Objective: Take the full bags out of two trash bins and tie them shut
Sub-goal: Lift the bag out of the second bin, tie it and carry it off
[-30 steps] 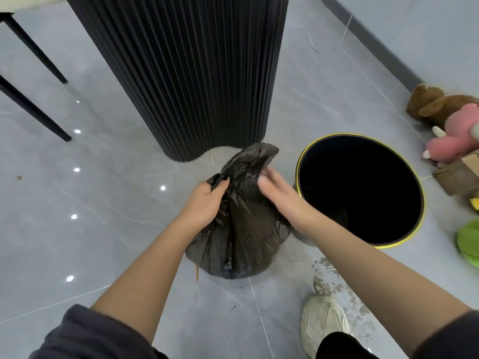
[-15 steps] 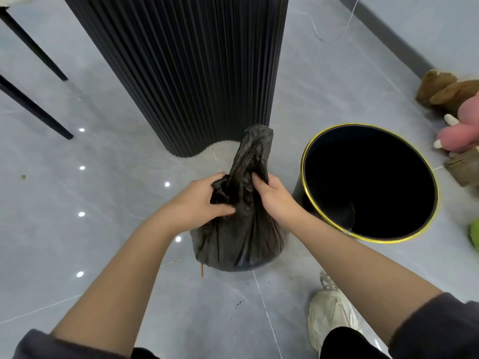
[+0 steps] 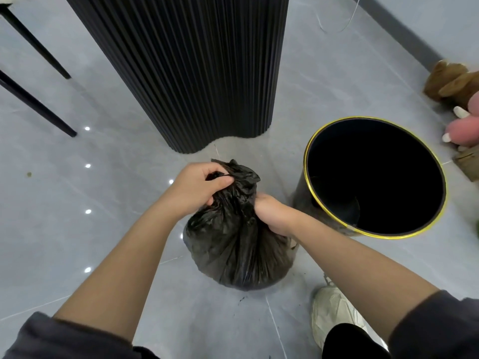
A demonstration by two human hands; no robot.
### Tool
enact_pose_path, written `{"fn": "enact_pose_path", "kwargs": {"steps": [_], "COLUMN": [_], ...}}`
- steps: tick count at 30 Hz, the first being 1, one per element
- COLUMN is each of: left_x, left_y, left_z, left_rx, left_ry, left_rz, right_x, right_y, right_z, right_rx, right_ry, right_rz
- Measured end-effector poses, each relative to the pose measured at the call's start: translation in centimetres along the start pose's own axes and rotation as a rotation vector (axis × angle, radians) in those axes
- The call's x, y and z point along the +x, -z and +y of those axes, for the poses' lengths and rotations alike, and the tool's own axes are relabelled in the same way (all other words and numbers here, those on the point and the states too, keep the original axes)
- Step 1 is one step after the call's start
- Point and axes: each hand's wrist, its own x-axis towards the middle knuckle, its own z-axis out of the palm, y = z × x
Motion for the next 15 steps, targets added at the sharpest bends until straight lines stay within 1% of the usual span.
{"fn": "enact_pose_path", "kwargs": {"steps": [2, 4, 6, 7, 8, 9, 12, 13, 15], "left_x": [0.3, 0.6, 0.9, 1.0, 0.9, 0.8, -0.7, -1.1, -1.8], "left_y": [-0.4, -0.8, -1.0, -1.1, -1.0, -0.8, 0.2, 0.7, 1.1], "left_z": [-1.1, -1.9, -2.3, -2.4, -2.4, -2.3, -1.9, -1.9, -1.9], "left_rx": [-0.063, -0.211, -0.313, -0.326, -0.297, -0.213, 0.061, 0.128, 0.280], "left_ry": [0.067, 0.145, 0.166, 0.158, 0.148, 0.135, 0.056, 0.009, -0.039], "left_rz": [0.058, 0.113, 0.137, 0.136, 0.138, 0.149, 0.164, 0.134, -0.008], "right_x": [0.1, -0.3, -0.3, -0.2, -0.1, 0.1, 0.4, 0.5, 0.6], "right_y": [0.4, 0.6, 0.7, 0.7, 0.8, 1.0, 1.2, 1.3, 1.3], "right_z": [0.5, 0.8, 1.2, 1.3, 1.3, 1.3, 0.9, 0.9, 0.7], "right_rx": [0.024, 0.058, 0.018, -0.021, -0.051, -0.055, 0.021, 0.037, 0.011], "right_ry": [-0.058, -0.073, -0.056, -0.055, -0.060, -0.061, -0.049, -0.047, -0.027], "right_rz": [0.014, -0.019, -0.023, 0.004, 0.035, 0.059, 0.110, 0.119, 0.145]}}
